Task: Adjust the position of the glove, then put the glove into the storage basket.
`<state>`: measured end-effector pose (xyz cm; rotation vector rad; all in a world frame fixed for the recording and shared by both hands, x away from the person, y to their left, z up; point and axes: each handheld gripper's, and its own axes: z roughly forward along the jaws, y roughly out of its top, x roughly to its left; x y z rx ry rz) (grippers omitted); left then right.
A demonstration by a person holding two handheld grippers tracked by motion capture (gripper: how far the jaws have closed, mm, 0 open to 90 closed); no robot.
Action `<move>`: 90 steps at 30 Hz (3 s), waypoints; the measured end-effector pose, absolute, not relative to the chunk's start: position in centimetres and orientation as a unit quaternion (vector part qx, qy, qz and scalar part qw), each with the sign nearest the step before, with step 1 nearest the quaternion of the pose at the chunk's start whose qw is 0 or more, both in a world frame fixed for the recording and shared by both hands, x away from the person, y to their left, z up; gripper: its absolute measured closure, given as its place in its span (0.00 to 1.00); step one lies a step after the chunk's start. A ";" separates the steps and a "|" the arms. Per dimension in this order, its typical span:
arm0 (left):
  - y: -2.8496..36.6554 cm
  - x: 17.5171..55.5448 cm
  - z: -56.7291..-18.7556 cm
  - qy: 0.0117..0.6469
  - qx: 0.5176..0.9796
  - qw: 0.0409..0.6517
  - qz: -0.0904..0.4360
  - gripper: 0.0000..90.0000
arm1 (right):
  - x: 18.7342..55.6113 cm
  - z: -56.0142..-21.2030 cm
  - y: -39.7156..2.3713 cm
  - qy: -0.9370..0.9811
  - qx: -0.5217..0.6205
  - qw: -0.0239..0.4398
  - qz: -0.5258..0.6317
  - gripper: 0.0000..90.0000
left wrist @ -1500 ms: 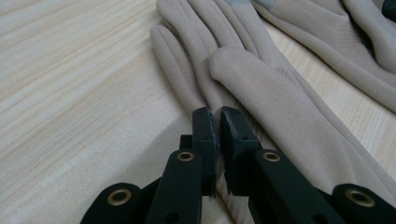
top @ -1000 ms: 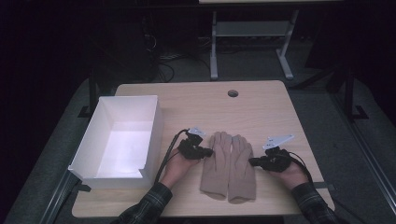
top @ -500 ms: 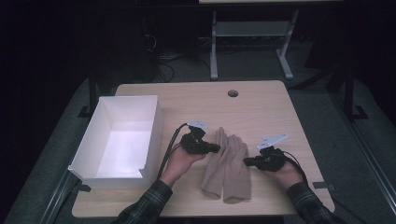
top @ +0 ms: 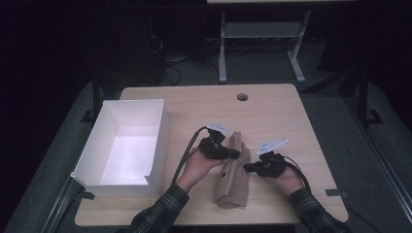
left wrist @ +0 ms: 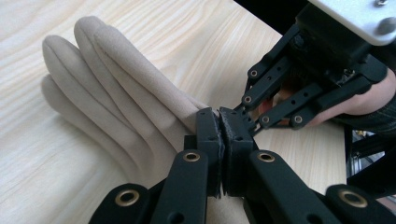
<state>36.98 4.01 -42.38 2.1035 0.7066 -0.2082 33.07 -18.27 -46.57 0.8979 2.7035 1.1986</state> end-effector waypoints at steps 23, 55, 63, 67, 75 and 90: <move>1.9 36.5 -45.2 0.279 0.861 0.414 -0.099 0.96 | 33.9 -45.7 -22.0 0.842 0.339 0.074 0.412 0.87; 4.2 31.0 -45.8 0.231 0.901 0.358 -0.079 0.99 | 35.1 -48.1 -25.3 0.807 0.432 0.163 0.369 0.30; 6.6 30.9 -45.7 0.239 0.902 0.353 -0.065 0.99 | 35.1 -48.2 -25.1 0.809 0.430 0.167 0.364 0.25; 7.8 30.9 -45.5 0.244 0.903 0.348 -0.055 0.99 | 35.1 -48.2 -25.1 0.810 0.429 0.167 0.364 0.25; 8.3 31.0 -44.9 0.242 0.905 0.348 -0.040 0.98 | 35.1 -48.2 -25.0 0.811 0.429 0.166 0.362 0.23; 6.9 34.7 -42.3 0.228 0.894 0.384 0.014 0.44 | 35.1 -48.2 -25.0 0.811 0.428 0.166 0.362 0.23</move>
